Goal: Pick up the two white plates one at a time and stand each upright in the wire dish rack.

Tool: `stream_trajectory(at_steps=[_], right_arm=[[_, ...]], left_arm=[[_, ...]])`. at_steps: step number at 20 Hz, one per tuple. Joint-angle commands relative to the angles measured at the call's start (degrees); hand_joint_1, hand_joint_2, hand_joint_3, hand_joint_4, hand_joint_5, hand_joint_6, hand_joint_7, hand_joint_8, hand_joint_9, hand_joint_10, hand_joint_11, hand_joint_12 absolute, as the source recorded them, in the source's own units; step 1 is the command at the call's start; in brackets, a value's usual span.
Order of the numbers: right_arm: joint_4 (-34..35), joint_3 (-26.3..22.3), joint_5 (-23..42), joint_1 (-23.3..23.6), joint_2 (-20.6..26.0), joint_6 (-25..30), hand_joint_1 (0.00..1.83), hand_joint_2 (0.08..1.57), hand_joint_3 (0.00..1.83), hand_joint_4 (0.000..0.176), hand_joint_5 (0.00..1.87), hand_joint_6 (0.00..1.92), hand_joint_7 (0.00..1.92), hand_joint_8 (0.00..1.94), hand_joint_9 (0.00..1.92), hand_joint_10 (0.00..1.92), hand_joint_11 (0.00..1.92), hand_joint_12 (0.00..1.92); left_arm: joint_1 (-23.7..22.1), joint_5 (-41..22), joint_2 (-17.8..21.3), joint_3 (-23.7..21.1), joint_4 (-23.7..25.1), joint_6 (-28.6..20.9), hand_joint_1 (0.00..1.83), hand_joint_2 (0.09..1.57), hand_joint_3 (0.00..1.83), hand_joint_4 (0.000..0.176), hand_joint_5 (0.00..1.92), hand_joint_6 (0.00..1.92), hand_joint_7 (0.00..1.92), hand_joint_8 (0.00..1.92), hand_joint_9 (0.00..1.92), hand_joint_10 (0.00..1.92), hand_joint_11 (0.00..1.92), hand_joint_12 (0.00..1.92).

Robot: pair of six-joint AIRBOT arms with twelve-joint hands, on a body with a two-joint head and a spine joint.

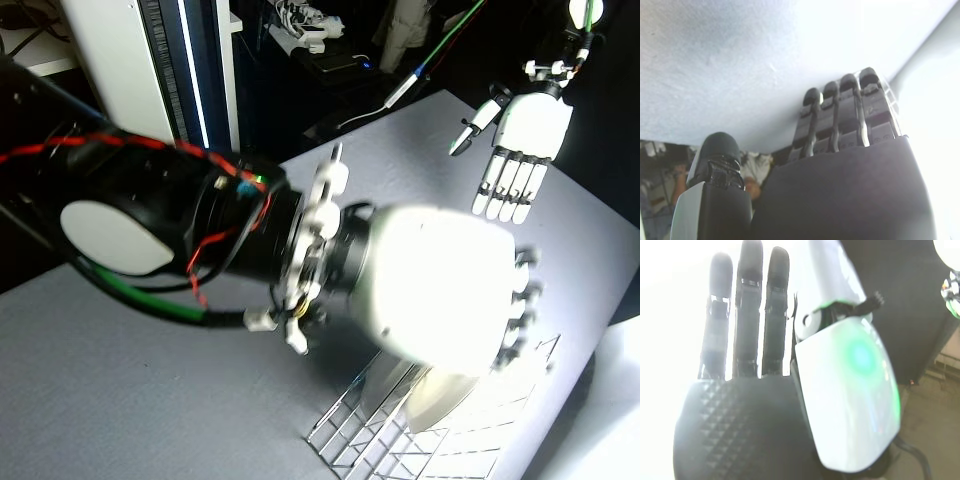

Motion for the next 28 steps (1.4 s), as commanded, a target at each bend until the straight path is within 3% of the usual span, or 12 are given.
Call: stream_trajectory(at_steps=[1, 3, 7, 11, 13, 15, 19, 22, 28], right_arm=[[-0.31, -0.5, 7.44, 1.15, 0.61, 0.33, 1.27, 1.05, 0.0, 0.0, 0.61, 0.0, 0.66, 0.0, 0.71, 0.0, 0.23, 1.23], [-5.33, -1.86, 9.5, 1.05, 0.87, 0.38, 1.17, 1.04, 0.0, 0.0, 0.62, 0.01, 0.66, 0.0, 0.68, 0.0, 0.22, 1.22], [-20.51, -2.22, 18.31, -1.26, 0.89, 0.76, 1.02, 1.12, 0.01, 0.0, 0.61, 0.0, 0.69, 0.0, 0.69, 0.01, 0.23, 1.14], [-32.86, -2.25, 26.45, -2.83, 0.86, 1.05, 0.96, 1.15, 0.01, 0.0, 0.61, 0.0, 0.65, 0.0, 0.64, 0.0, 0.2, 1.11], [-37.1, -2.25, 28.96, -3.34, 0.89, 0.4, 0.89, 1.13, 0.0, 0.0, 0.56, 0.0, 0.61, 0.0, 0.61, 0.0, 0.19, 1.1], [-39.8, -2.25, 31.61, -3.73, 1.12, -0.41, 0.84, 1.09, 0.0, 0.0, 0.55, 0.0, 0.62, 0.0, 0.62, 0.0, 0.23, 1.05], [-45.41, -2.33, 36.92, -4.13, 1.72, -1.9, 0.62, 1.19, 0.01, 0.0, 0.61, 0.02, 0.71, 0.02, 0.7, 0.02, 0.31, 1.05], [-45.67, -4.26, 36.78, -4.29, 3.16, -1.74, 0.46, 1.25, 0.01, 0.0, 0.65, 0.01, 0.77, 0.01, 0.73, 0.02, 0.32, 1.06], [-45.66, -6.27, 34.71, -4.0, 4.81, -0.85, 0.52, 1.24, 0.0, 0.0, 0.77, 0.04, 0.84, 0.02, 0.8, 0.03, 0.36, 1.07]], left_arm=[[-0.14, -2.12, 0.75, -0.27, -3.24, -0.25, 0.0, 1.24, 0.0, 0.0, 0.05, 0.0, 0.01, 0.0, 0.0, 0.0, 0.0, 0.0], [0.22, -3.61, 1.11, -1.16, -3.51, 0.01, 0.0, 1.23, 0.0, 0.0, 0.02, 0.0, 0.0, 0.0, 0.0, 0.0, 0.0, 0.0], [0.43, -6.85, 3.05, -4.4, -5.21, 6.03, 0.0, 1.24, 0.0, 0.0, 0.01, 0.0, 0.0, 0.0, 0.0, 0.0, 0.0, 0.0], [0.28, -10.22, 6.81, -10.55, -5.31, 11.1, 0.0, 1.25, 0.01, 0.0, 0.0, 0.0, 0.0, 0.0, 0.0, 0.0, 0.0, 0.0], [-0.57, -11.16, 9.44, -14.23, -5.28, 10.63, 0.0, 1.26, 0.01, 0.0, 0.02, 0.01, 0.0, 0.0, 0.0, 0.0, 0.0, 0.0], [-1.79, -12.1, 11.18, -16.2, -3.72, 10.86, 0.0, 1.25, 0.01, 0.0, 0.05, 0.02, 0.04, 0.01, 0.01, 0.0, 0.0, 0.0], [-2.89, -13.21, 12.38, -16.08, -1.26, 11.05, 0.0, 1.26, 0.01, 0.0, 0.02, 0.0, 0.02, 0.0, 0.0, 0.0, 0.0, 0.0], [-2.89, -13.21, 12.35, -15.88, -0.57, 11.11, 0.0, 1.25, 0.0, 0.0, 0.02, 0.0, 0.01, 0.0, 0.0, 0.0, 0.0, 0.0], [-2.48, -13.32, 12.43, -16.26, -0.37, 11.15, 0.0, 1.27, 0.01, 0.0, 0.07, 0.02, 0.06, 0.02, 0.03, 0.01, 0.0, 0.0]])
